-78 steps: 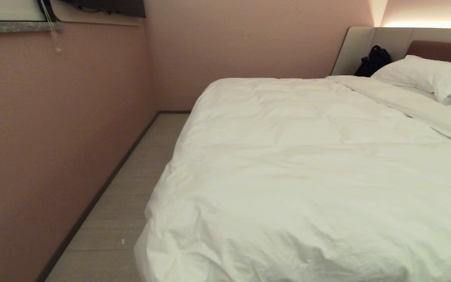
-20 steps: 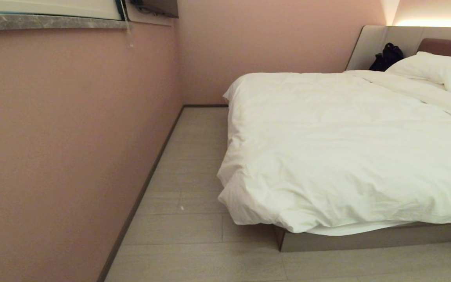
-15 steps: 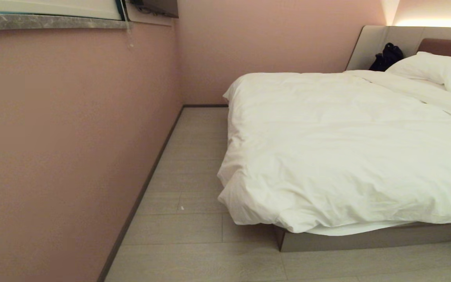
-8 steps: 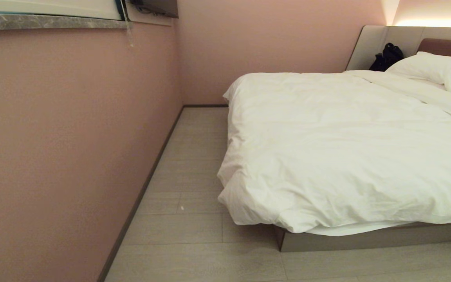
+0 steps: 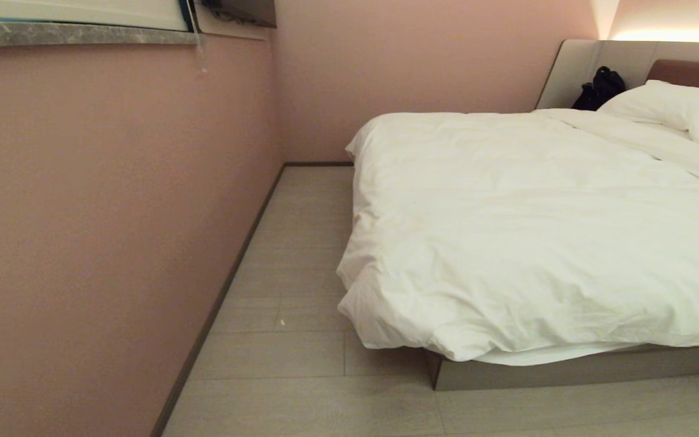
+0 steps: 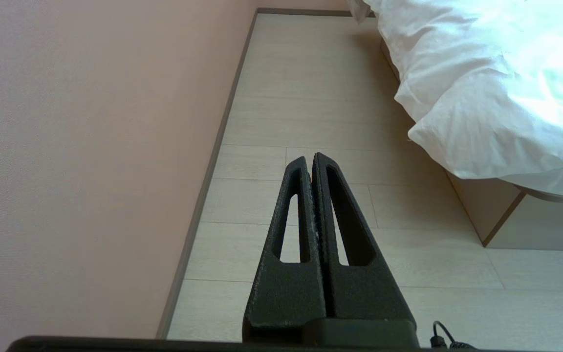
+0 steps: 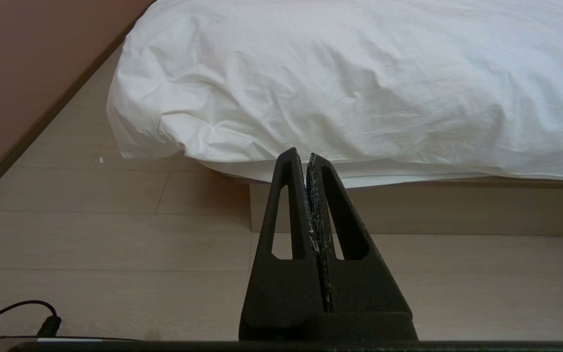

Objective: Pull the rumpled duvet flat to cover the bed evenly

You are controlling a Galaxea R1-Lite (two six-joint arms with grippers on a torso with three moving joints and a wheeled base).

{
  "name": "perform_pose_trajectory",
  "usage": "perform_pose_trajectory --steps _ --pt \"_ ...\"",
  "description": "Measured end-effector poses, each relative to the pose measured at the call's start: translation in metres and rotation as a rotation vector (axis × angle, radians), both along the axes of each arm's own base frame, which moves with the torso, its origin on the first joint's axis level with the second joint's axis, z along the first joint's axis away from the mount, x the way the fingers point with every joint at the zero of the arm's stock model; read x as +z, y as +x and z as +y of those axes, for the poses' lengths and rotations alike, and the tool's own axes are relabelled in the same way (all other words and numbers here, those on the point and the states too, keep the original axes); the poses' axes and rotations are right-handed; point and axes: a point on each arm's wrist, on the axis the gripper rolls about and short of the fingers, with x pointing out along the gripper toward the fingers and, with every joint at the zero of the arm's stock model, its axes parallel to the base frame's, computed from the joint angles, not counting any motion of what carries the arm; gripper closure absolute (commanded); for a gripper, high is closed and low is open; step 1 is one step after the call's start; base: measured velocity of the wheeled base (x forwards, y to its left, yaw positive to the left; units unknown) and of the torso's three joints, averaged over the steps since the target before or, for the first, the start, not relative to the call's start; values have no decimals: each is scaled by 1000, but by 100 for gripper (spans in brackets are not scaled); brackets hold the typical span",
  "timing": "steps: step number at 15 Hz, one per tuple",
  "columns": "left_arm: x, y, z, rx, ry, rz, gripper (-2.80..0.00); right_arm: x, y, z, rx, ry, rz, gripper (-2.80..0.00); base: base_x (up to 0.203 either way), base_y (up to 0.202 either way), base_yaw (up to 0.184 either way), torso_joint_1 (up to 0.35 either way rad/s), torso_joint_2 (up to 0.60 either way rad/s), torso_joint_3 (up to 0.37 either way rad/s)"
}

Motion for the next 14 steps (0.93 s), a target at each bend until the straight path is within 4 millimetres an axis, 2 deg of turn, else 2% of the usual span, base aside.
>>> perform_pose_trajectory --steps 14 --pt "0 0 0 0 0 0 0 0 0 0 -3 32 -5 0 0 0 0 0 0 0"
